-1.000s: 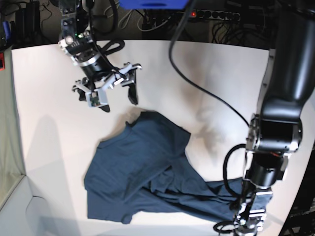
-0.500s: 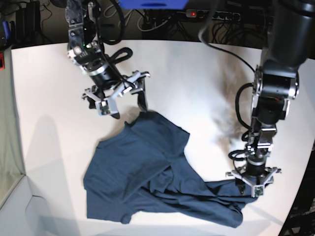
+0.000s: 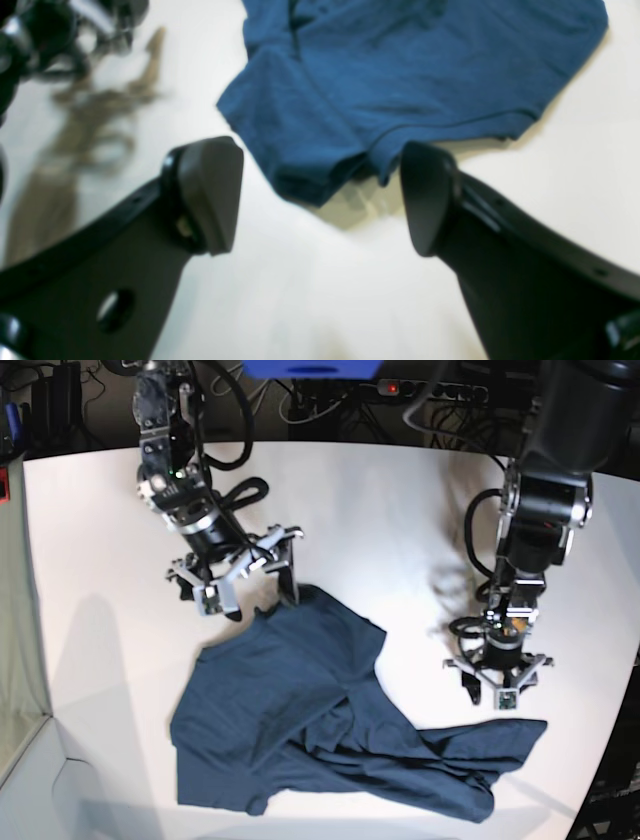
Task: Layout the t-shirt on the table in an organized manner, then fold the t-shirt properly
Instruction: 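Release the hem and raise the left gripper, then grasp the shirt corners with both grippers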
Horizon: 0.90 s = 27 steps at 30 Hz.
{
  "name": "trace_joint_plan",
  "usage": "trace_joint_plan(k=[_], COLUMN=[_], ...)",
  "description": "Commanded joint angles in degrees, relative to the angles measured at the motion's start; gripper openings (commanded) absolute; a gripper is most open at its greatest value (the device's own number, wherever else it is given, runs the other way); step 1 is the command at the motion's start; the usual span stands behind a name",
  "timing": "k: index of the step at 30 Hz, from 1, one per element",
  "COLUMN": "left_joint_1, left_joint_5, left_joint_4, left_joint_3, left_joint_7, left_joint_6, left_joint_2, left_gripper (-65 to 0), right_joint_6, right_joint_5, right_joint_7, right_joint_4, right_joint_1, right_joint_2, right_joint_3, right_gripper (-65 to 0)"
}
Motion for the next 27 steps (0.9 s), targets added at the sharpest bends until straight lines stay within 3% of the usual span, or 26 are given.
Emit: trace_joint_plan(k=[1, 4, 11, 19, 22, 27], left_joint_1=[-1.7, 0.3, 4.0, 5.8, 5.8, 5.8], left_joint_5=[-0.1, -0.1, -0.2, -0.1, -0.1, -0.1], left_joint_4=[1.0, 1.0, 1.0, 1.1, 1.1, 1.1], left_joint_3=[-0.1, -0.1, -0.2, -9.5, -10.1, -10.1], left_joint_7=[-2.0, -2.1, -2.3, -1.9, -1.9, -1.9], left_joint_6=[0.3, 0.3, 0.3, 0.0, 0.0, 0.0], left_joint_2=[-0.7, -1.0, -2.3, -2.1, -2.1, -1.9], left_gripper=[-32.0, -32.0, -32.0, -32.0, -32.0, -32.0], right_joint_6=[0.2, 0.2, 0.2, 0.5, 0.6, 0.5], right_joint_5=[0.3, 0.3, 0.3, 0.5, 0.5, 0.5], right_joint_7=[1.2, 1.2, 1.2, 1.6, 1.5, 1.2], right_joint_4=[-0.4, -4.6, -11.6, -17.2, -19.1, -21.5], right_joint_1=[0.7, 2.7, 7.2, 10.1, 11.4, 12.6], right_joint_2=[-0.8, -2.3, -2.5, -2.8, -3.6, -3.7], right_joint_3=[-0.2, -0.3, -0.3, -0.3, -0.4, 0.0], right_gripper=[-15.3, -15.2, -15.2, -16.7, -25.1, -56.9])
